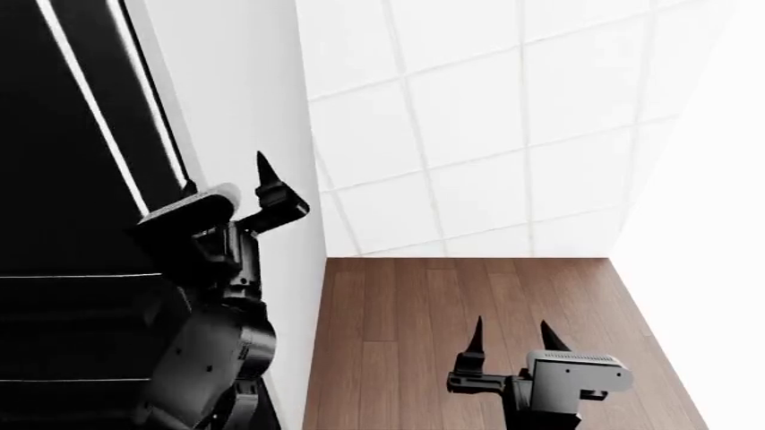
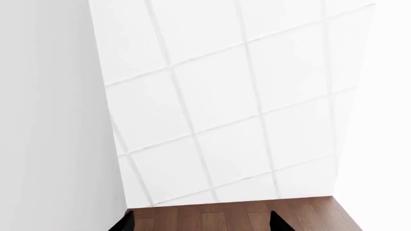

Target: Close the fridge doors

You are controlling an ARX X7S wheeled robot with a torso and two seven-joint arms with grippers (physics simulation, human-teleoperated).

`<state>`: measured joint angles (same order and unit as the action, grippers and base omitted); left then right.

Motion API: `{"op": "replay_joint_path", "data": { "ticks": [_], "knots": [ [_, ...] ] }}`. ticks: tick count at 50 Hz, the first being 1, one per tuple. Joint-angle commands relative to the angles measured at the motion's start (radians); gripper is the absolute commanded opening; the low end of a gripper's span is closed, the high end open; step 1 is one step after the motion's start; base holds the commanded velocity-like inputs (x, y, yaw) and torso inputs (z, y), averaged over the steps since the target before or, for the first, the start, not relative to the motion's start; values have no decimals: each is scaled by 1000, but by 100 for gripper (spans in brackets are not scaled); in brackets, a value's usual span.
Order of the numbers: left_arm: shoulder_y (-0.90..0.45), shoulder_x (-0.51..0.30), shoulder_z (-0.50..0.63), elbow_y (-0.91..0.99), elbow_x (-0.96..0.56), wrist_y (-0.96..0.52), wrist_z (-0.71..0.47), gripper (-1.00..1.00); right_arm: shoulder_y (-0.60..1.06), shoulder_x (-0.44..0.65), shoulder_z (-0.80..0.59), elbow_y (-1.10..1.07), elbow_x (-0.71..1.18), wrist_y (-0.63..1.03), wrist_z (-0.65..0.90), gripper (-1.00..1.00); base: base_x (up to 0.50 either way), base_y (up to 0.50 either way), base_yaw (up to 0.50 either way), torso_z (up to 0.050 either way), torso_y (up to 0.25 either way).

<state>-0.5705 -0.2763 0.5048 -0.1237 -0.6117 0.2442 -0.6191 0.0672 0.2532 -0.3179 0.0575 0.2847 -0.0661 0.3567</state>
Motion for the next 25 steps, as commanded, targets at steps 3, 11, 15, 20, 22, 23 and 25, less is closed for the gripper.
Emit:
{"op": "replay_joint_path", "data": {
  "ticks": [3,11,15,20,22,23,25],
  "knots": [
    [185,-84,124,118,107,-8,1,100,0,4,-5,-2,2,-1,5,100,0,0,0,0,0],
    [244,-127,156,133,193,4,-14,100,0,6,-8,-3,2,2,9,100,0,0,0,0,0],
    [262,-138,165,131,203,10,-8,100,1,7,-10,-3,4,1,9,100,0,0,0,0,0],
    [262,-159,169,155,204,-10,-5,100,3,9,-14,-1,6,0,5,100,0,0,0,0,0],
    [264,-164,170,152,205,-19,-7,100,3,9,-14,-1,5,1,7,100,0,0,0,0,0],
    [264,-167,169,152,205,-23,-9,100,3,10,-14,-1,5,0,8,100,0,0,0,0,0],
    [268,-172,170,158,206,-26,-11,100,2,10,-14,-1,5,0,10,100,0,0,0,0,0]
  ]
}}
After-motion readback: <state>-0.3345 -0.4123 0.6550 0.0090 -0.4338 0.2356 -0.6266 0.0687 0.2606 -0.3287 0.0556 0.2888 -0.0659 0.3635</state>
